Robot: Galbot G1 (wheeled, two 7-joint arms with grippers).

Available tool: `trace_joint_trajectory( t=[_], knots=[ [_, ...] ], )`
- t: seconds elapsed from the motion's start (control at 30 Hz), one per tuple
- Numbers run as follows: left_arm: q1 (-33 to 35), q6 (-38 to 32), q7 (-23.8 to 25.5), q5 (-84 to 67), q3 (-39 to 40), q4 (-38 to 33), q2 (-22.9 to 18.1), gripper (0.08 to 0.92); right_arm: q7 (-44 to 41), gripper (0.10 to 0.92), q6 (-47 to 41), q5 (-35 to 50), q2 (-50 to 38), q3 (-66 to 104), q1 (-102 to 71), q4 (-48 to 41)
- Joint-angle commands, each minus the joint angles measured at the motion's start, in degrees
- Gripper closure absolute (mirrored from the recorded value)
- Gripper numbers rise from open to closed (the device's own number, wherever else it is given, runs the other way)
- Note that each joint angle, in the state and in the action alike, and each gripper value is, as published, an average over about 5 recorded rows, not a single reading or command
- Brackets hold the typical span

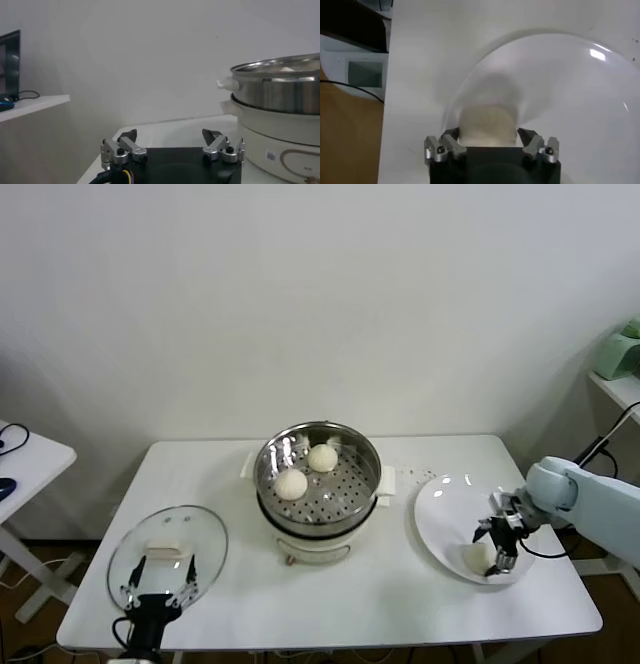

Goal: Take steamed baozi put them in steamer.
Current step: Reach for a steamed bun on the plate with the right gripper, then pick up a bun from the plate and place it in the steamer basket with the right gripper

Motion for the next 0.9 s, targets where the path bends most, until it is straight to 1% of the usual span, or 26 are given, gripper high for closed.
trace_joint_trajectory(
  t=[0.03,0.27,0.43,0.7,0.9],
  knots=[
    [0.0,0.0,0.0,0.1,0.1,0.0,-0.1,0.177,-0.1,0.312,0.0,-0.2,0.3,0.5,-0.7,-0.3],
    [0.0,0.0,0.0,0.1,0.2,-0.2,-0.1,0.177,0.1,0.334,0.0,0.5,-0.3,0.3,0.7,0.3],
    [0.0,0.1,0.0,0.3,0.3,-0.4,-0.2,0.177,-0.1,0.338,0.1,1.7,-0.7,-1.4,5.2,1.5],
    [0.1,0.0,0.0,0.7,0.8,-0.6,-0.2,0.177,-2.1,0.338,1.7,5.1,-1.2,-11.4,22.2,7.9],
    [0.1,0.3,0.0,1.1,1.0,-1.1,-0.1,0.177,-5.1,0.338,8.6,2.2,2.1,-19.1,39.7,14.4]
  ],
)
